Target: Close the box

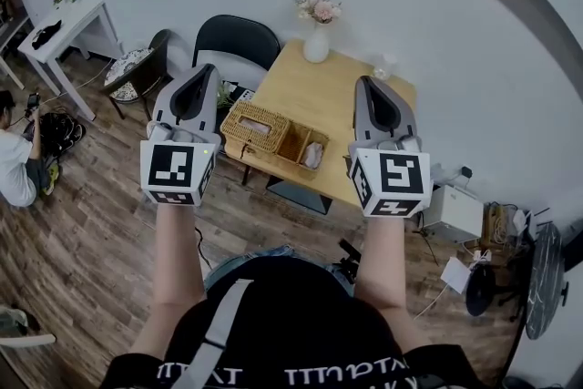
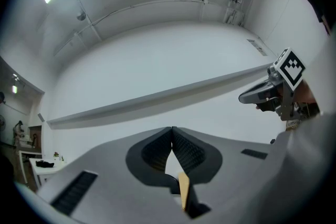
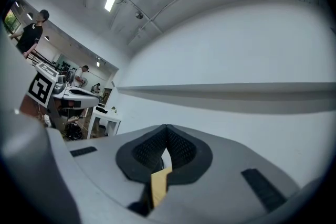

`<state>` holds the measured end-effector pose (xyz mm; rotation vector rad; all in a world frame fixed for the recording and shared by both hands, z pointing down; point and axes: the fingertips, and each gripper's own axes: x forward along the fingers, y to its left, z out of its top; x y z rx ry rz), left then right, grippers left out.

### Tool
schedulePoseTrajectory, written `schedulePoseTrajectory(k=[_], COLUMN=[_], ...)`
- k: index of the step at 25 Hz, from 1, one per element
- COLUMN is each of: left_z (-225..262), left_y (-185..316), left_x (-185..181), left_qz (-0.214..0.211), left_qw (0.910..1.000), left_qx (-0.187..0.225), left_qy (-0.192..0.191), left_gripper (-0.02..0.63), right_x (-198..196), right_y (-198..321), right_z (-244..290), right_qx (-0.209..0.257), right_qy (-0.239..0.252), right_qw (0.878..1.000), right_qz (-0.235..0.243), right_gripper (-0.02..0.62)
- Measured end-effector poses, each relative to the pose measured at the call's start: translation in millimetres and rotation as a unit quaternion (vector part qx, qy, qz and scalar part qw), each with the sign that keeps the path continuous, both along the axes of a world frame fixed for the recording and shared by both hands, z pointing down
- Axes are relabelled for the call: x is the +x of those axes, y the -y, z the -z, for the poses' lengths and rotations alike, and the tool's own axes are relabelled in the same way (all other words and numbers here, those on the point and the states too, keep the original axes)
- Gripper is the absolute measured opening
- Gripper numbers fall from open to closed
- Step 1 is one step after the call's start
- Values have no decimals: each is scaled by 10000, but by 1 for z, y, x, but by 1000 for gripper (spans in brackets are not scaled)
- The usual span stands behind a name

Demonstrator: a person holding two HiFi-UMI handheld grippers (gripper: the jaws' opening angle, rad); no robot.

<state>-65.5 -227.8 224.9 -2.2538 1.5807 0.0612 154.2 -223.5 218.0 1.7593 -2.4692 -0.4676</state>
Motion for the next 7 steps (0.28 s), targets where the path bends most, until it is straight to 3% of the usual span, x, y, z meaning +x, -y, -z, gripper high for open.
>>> schedulePoseTrajectory(k=[7], left_z=[2], left_y=[1], left_x=[-1], left_qz=[12], left_qw=[10000], left_qx=[11], left_qy=[9], left_gripper=[12], right_x=[-1], right_y=[3], right_z=[-5], right_qx=[-53], right_qy=[-90], right_qw=[9999], right_qz=[16], right_gripper=[14])
